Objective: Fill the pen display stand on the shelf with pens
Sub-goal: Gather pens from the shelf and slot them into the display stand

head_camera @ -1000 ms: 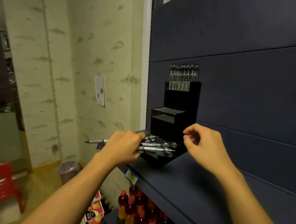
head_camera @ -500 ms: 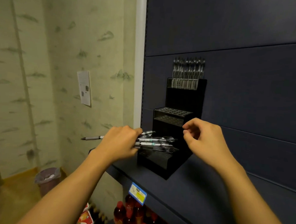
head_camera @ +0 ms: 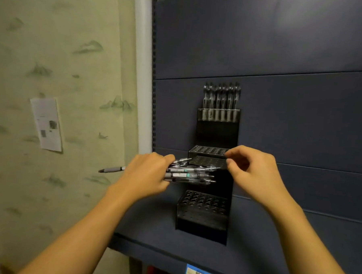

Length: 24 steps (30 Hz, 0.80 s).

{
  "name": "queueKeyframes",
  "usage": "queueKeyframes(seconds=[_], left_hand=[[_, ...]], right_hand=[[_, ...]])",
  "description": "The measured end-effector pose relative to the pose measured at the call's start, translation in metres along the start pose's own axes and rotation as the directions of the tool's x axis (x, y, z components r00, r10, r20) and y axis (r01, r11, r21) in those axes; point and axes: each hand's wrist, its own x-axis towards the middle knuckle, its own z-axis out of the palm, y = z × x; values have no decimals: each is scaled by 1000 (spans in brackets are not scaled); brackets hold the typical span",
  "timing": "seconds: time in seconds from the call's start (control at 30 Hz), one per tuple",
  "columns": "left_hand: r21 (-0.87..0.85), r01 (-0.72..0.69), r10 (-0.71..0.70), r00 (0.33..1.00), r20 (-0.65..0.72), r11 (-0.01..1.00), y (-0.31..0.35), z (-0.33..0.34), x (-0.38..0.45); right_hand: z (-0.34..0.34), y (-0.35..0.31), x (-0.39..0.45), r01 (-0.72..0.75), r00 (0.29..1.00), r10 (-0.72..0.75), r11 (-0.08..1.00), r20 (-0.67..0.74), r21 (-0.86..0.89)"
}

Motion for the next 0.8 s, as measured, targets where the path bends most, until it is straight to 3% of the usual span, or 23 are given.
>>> queueKeyframes(seconds=[0.27,0.53,0.8], left_hand=[[-105,-79,64,989,-135,991,-13,14,59],[-166,-112,61,958,-281,980,-11,18,129],[-243,-104,16,941,-339,964,-18,26,175]], right_hand=[[1,2,34,38,995,-46,995,-90,-87],[-7,27,90,54,980,-47,998,-192,35],[2,38,131,66,981,-34,984,-188,164]])
